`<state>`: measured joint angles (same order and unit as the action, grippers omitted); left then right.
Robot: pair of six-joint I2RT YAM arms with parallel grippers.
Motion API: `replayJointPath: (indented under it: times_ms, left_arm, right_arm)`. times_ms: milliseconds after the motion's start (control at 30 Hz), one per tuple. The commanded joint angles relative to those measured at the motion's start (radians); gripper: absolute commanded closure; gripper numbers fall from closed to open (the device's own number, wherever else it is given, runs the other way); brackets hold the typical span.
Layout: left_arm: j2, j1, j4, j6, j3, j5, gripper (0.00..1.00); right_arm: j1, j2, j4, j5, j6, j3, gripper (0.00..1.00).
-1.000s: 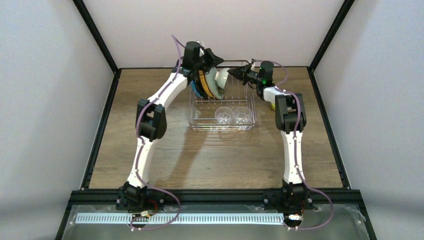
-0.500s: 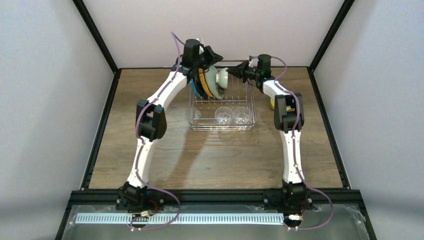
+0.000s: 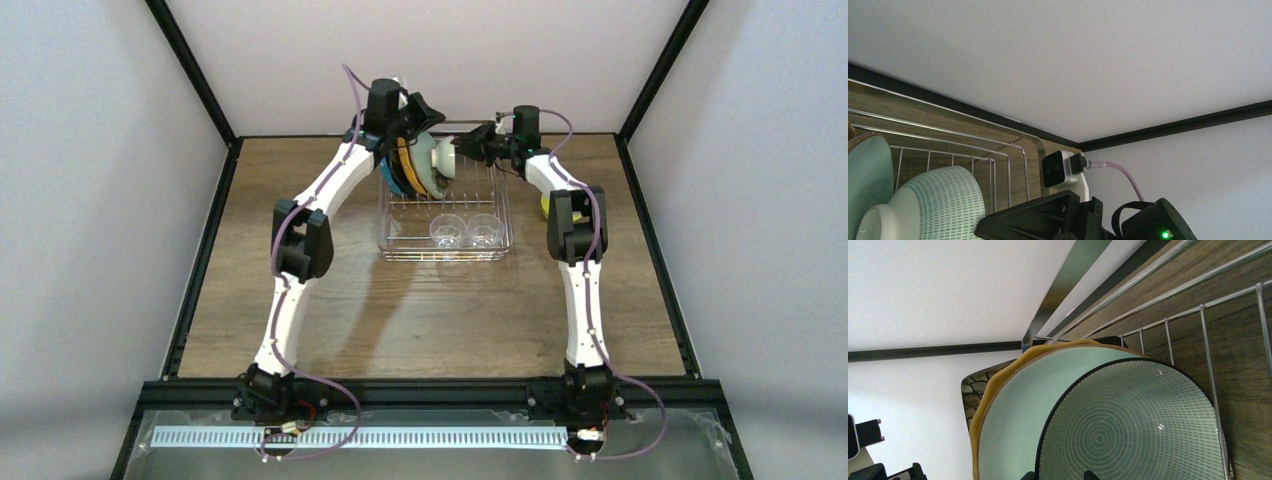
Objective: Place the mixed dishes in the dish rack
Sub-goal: Insert the plate into the dish rack.
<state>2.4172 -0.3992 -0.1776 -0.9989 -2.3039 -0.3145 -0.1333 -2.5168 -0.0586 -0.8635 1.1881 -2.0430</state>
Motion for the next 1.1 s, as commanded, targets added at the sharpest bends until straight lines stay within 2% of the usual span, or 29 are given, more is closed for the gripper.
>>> replayJointPath:
  times_ms: [0, 400, 633, 1067]
  left_arm:
    - [-0.018, 0.001, -0.027, 0.019, -0.029, 0.012, 0.97]
    - [-0.037, 0.001, -0.053, 0.036, -0.028, 0.029, 0.97]
    - [-0.044, 0.0, -0.065, 0.045, -0.029, 0.039, 0.97]
    - [-0.068, -0.003, -0.095, 0.065, -0.028, 0.057, 0.97]
  right_arm:
    - [0.012, -0.017, 0.109, 0.043, -0.053, -0.034, 0.43]
    - [0.013, 0.001, 0.123, 0.037, -0.057, -0.093, 0.35]
    - [0.014, -0.007, 0.134, 0.025, -0.052, -0.156, 0.35]
    - [0.014, 0.022, 0.149, 0.014, -0.063, -0.174, 0.34]
